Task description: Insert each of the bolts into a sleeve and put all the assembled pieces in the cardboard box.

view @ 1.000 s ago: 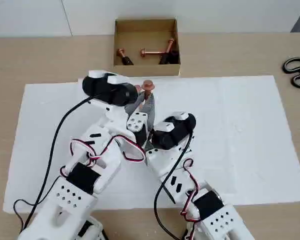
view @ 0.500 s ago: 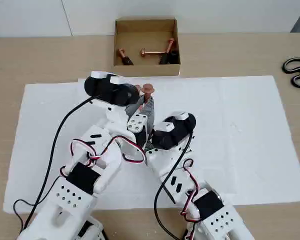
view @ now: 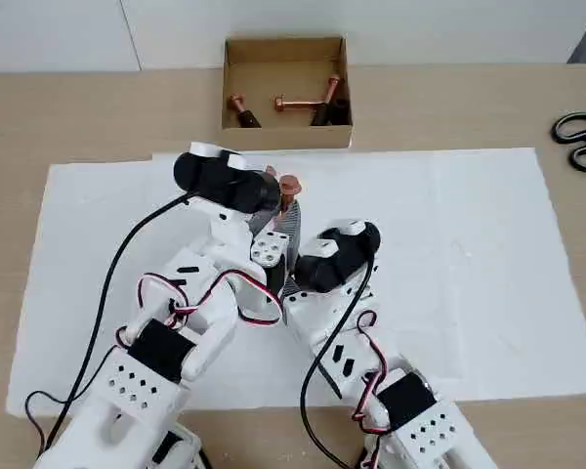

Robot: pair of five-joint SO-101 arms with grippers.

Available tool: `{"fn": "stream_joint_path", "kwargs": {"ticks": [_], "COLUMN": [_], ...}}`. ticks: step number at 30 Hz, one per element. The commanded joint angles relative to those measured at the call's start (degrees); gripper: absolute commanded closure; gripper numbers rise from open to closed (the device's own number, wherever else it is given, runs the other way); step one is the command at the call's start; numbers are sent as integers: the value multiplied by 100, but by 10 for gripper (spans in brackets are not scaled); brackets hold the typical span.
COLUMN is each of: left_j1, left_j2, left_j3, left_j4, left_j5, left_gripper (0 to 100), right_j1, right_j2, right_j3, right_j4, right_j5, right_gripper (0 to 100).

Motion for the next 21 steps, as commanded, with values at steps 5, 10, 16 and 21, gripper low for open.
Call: {"fn": "stream_joint_path", "kwargs": {"ticks": [5, 10, 16, 21], "left_j1": [9, 9, -9, 18], "left_j2": [-141, -589, -1178, -1169], "left_j3": [-75, -31, 435, 549], "left_j4": [176, 545, 536, 484], "left_j5": [-26, -26, -53, -44], "left_gripper": [994, 994, 994, 994], "right_j1": [57, 189, 189, 189], "right_j2": [-136, -136, -136, -136], "right_j3": [-44, -44, -44, -44], "right_j4": [-101, -119, -119, -110], "right_j5": [-70, -70, -70, -70], "right_gripper": [995, 995, 995, 995]}}
